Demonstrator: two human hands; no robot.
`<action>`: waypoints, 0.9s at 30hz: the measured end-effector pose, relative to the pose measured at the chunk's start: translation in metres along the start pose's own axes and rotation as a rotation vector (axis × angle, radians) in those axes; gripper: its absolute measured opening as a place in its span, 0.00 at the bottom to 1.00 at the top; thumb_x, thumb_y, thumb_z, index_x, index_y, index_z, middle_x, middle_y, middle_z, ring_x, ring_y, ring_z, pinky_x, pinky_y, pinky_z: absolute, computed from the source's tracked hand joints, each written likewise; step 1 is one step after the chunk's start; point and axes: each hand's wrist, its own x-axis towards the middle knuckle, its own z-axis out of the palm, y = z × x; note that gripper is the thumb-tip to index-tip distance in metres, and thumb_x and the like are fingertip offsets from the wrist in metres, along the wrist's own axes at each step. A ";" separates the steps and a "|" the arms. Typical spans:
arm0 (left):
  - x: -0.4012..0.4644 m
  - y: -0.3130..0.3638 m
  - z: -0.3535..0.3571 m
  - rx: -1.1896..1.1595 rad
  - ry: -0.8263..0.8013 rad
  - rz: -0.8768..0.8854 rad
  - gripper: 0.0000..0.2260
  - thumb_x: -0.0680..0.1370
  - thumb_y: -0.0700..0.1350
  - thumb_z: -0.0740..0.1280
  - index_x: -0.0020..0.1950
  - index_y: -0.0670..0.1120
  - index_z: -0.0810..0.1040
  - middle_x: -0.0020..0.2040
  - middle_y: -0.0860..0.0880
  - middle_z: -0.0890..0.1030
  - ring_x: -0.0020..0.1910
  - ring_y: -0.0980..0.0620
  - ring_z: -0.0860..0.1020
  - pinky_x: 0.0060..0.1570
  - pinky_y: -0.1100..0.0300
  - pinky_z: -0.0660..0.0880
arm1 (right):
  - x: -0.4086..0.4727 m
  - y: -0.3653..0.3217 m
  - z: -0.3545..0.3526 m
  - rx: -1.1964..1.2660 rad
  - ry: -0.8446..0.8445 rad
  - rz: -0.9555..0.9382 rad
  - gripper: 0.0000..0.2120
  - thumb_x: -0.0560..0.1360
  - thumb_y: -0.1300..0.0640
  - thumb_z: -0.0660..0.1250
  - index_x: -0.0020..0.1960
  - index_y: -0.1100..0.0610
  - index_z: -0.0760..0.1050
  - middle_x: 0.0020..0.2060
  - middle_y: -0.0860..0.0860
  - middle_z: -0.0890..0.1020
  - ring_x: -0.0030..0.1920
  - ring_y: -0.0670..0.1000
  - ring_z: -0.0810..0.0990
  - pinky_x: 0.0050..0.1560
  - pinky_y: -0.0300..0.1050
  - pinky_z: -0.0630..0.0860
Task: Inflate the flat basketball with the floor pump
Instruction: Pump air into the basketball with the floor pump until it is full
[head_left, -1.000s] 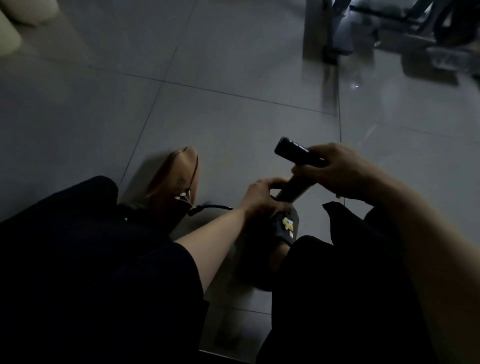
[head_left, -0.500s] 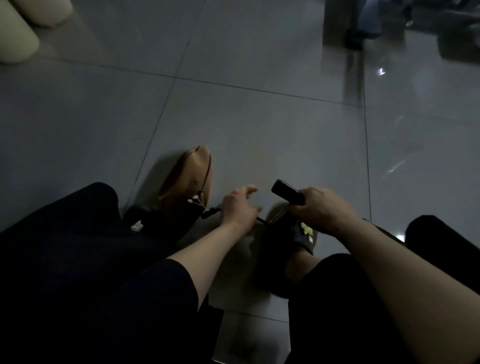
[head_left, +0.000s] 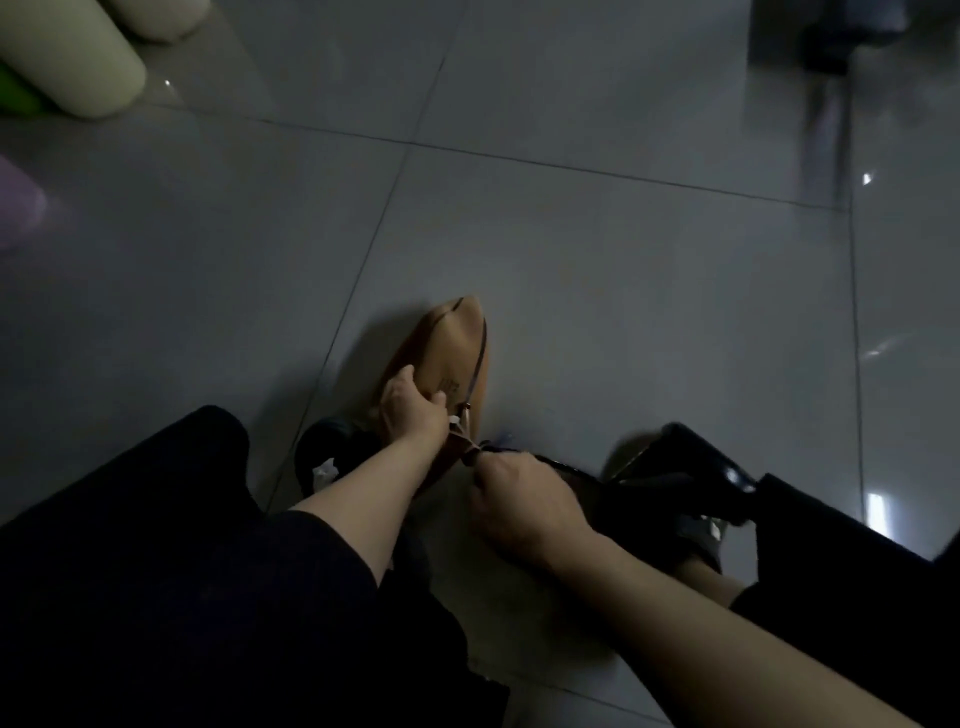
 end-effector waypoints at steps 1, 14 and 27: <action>0.003 -0.003 0.002 0.003 -0.017 0.005 0.24 0.78 0.42 0.65 0.73 0.44 0.62 0.71 0.43 0.65 0.70 0.43 0.63 0.67 0.51 0.61 | 0.015 0.013 0.010 0.047 -0.031 0.109 0.08 0.80 0.54 0.58 0.54 0.55 0.73 0.52 0.52 0.77 0.52 0.53 0.76 0.51 0.49 0.75; 0.033 -0.034 0.021 0.040 0.079 0.193 0.20 0.74 0.53 0.69 0.62 0.44 0.74 0.57 0.45 0.74 0.58 0.48 0.72 0.57 0.53 0.71 | 0.133 0.036 0.047 0.200 0.360 0.261 0.14 0.81 0.51 0.54 0.48 0.59 0.74 0.44 0.57 0.79 0.44 0.58 0.77 0.40 0.49 0.70; 0.039 -0.036 0.027 0.078 0.136 0.206 0.13 0.73 0.50 0.70 0.55 0.46 0.78 0.54 0.48 0.78 0.54 0.49 0.76 0.52 0.56 0.71 | 0.130 0.027 0.057 0.273 0.220 0.429 0.12 0.81 0.54 0.53 0.45 0.57 0.72 0.42 0.54 0.74 0.47 0.57 0.77 0.43 0.48 0.70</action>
